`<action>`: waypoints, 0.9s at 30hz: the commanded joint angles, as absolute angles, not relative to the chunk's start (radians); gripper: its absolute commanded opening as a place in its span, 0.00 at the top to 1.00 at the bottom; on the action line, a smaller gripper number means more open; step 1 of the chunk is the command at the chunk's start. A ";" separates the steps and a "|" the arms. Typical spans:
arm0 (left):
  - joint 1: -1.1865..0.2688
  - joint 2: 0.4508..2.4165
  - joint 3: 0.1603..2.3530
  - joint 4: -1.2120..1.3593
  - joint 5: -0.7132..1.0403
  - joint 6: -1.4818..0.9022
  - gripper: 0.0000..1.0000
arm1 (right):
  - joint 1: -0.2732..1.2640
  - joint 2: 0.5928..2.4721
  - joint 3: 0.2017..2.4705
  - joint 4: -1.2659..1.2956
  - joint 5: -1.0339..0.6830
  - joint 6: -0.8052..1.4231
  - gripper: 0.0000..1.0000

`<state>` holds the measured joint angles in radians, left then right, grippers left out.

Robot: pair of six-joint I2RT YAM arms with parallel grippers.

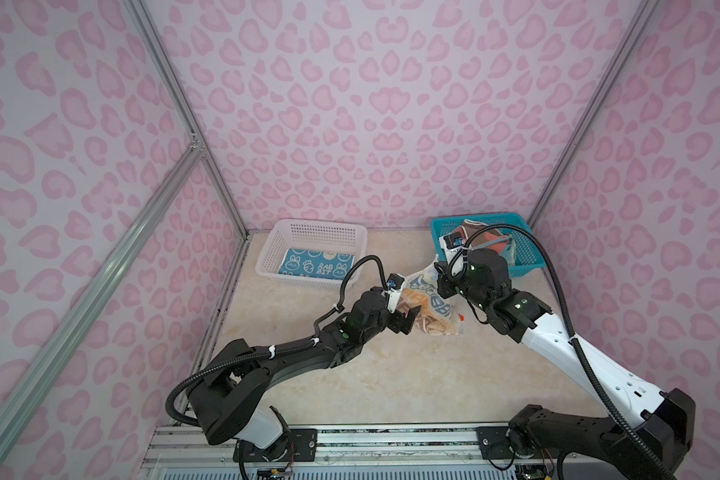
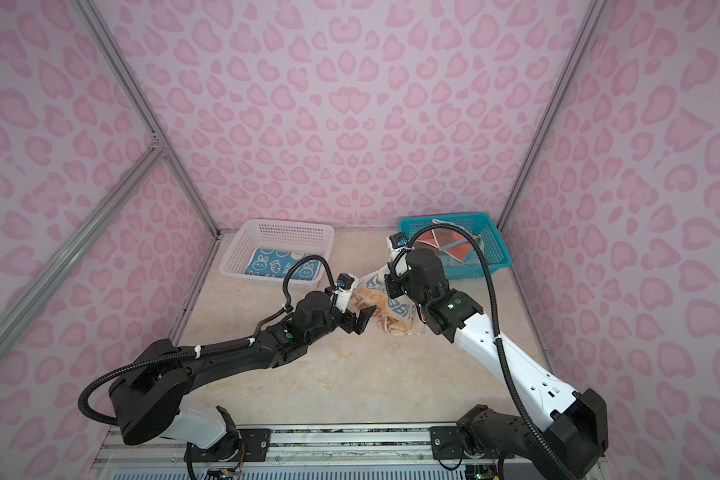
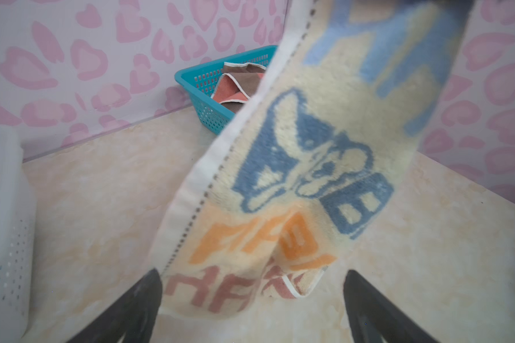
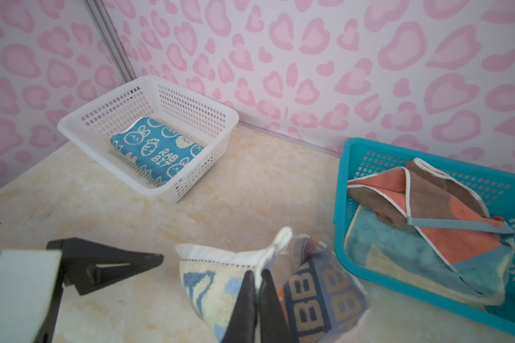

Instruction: Fold and stack the towels

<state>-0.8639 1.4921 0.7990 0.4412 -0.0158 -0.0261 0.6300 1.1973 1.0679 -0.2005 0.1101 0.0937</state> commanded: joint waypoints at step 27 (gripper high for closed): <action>-0.756 1.509 0.890 -0.085 0.049 0.022 0.04 | 0.585 0.807 0.518 -0.218 0.345 0.254 0.47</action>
